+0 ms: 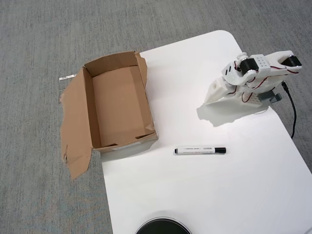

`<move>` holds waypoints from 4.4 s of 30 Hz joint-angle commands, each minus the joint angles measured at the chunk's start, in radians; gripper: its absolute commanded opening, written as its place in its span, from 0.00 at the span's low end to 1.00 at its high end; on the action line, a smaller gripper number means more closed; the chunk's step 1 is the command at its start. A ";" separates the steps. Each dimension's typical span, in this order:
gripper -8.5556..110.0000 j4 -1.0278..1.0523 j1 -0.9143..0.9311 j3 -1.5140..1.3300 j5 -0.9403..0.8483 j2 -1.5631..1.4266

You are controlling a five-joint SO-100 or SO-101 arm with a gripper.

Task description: Grasp a pen and put it in the box.

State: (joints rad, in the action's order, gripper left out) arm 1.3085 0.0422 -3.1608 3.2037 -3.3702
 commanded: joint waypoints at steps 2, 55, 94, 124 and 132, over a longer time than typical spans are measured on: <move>0.09 0.038 -0.002 -0.027 0.031 -0.058; 0.09 0.038 -0.002 -0.027 0.031 -0.058; 0.09 0.020 -0.005 0.031 0.024 -0.060; 0.09 0.021 -0.004 0.772 0.025 -0.058; 0.09 0.021 -0.004 0.923 0.027 -0.058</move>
State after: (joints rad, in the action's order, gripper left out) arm 1.3269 0.0422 -2.2987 3.2037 -3.3702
